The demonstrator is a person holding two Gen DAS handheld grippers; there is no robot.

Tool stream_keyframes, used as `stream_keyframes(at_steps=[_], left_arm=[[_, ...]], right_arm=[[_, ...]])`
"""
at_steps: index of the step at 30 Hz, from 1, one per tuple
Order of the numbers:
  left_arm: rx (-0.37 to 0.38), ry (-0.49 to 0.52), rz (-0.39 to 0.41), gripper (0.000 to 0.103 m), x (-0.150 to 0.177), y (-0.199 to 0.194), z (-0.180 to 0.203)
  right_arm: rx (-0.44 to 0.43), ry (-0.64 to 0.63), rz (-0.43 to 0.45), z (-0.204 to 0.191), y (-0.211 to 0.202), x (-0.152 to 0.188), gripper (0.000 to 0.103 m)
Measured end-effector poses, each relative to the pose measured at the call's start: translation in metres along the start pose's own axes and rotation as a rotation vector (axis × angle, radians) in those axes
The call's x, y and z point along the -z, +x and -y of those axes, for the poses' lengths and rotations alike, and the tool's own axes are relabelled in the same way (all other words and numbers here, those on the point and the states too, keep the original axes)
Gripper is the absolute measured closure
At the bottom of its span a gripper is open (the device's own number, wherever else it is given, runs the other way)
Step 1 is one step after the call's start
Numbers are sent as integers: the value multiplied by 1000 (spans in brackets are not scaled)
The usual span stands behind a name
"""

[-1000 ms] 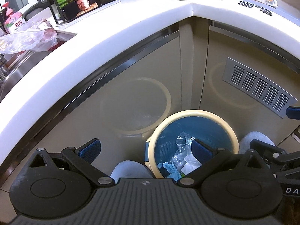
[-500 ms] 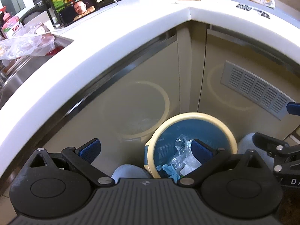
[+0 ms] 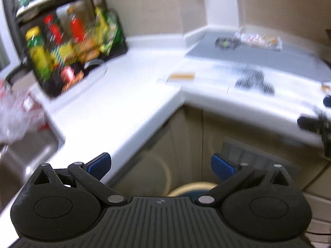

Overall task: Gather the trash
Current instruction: 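Move both tools over the grey mat toward the egg ring and drink pouch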

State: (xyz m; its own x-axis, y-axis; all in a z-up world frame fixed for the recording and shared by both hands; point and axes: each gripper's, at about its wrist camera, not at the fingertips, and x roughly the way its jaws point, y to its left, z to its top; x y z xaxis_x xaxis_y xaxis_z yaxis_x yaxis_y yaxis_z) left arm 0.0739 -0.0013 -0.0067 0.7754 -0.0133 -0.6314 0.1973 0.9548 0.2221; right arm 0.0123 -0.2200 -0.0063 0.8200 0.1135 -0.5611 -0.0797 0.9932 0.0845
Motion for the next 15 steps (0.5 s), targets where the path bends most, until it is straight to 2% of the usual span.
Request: stream_keyframes(at_steps=[5, 8, 11, 15], left_arm=[[21, 30, 80, 0, -51, 5, 20], [22, 51, 123, 0, -78, 11, 33], [24, 53, 140, 0, -102, 22, 42], [47, 19, 141, 0, -134, 45, 51]], right_arm=[[112, -6, 120, 35, 10, -45, 6], [179, 15, 162, 56, 26, -70, 5], [220, 111, 194, 85, 45, -97, 3], [289, 315, 226, 134, 81, -132, 2]])
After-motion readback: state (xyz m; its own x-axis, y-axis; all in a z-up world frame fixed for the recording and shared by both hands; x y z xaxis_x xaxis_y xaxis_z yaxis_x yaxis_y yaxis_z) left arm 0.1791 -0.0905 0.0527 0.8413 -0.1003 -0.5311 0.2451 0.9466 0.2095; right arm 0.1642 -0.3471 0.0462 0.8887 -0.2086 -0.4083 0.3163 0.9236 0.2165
